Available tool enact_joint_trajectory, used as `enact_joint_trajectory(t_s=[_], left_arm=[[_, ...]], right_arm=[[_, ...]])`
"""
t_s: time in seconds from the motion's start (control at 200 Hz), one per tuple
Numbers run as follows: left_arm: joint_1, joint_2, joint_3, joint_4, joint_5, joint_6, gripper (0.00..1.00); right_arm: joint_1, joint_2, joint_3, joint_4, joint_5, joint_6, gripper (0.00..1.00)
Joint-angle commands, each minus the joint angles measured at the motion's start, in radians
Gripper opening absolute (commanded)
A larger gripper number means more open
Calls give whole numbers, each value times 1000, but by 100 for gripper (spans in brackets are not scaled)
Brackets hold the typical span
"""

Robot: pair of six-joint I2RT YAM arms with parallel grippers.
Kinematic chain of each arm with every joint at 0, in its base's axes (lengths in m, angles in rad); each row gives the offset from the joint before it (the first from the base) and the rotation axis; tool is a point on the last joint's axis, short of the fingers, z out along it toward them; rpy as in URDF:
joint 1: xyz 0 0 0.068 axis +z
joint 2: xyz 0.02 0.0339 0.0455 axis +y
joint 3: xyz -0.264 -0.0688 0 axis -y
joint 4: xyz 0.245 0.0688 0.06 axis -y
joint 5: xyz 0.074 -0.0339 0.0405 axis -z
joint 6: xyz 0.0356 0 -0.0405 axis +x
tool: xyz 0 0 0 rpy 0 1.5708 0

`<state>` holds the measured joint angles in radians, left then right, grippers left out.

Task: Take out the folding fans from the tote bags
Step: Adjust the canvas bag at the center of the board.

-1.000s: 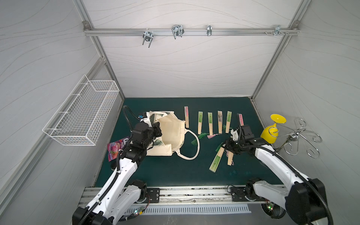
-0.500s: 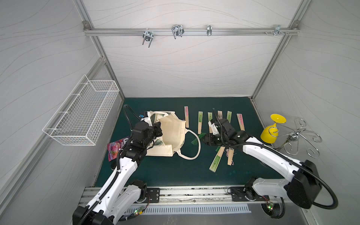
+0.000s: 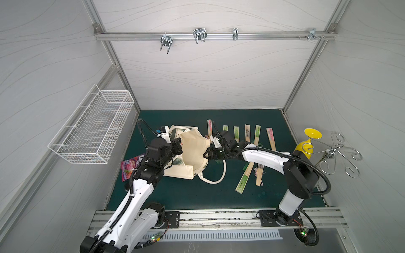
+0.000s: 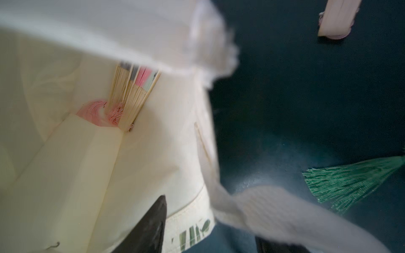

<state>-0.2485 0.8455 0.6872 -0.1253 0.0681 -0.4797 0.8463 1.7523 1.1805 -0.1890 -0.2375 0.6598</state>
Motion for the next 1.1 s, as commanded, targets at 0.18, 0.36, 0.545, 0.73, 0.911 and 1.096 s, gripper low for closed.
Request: enact_joint_trajectory(t_s=[0.18, 0.36, 0.545, 0.73, 0.911, 1.096], left_arm=[[6, -31, 39, 36, 21, -25, 0], [6, -56, 42, -2, 10, -5, 0], [6, -116, 35, -48, -45, -11, 6], [6, -154, 95, -190, -84, -12, 51], [6, -130, 219, -385, -31, 95, 99], [5, -98, 341, -526, 23, 222, 99]], right_arm=[[13, 105, 83, 77, -65, 42, 30], [16, 70, 105, 43, -43, -23, 0], [23, -1, 143, -32, 5, -132, 0], [40, -57, 218, -145, 64, -249, 0], [52, -91, 299, -240, 98, -326, 0], [62, -100, 379, -317, 115, -390, 0]])
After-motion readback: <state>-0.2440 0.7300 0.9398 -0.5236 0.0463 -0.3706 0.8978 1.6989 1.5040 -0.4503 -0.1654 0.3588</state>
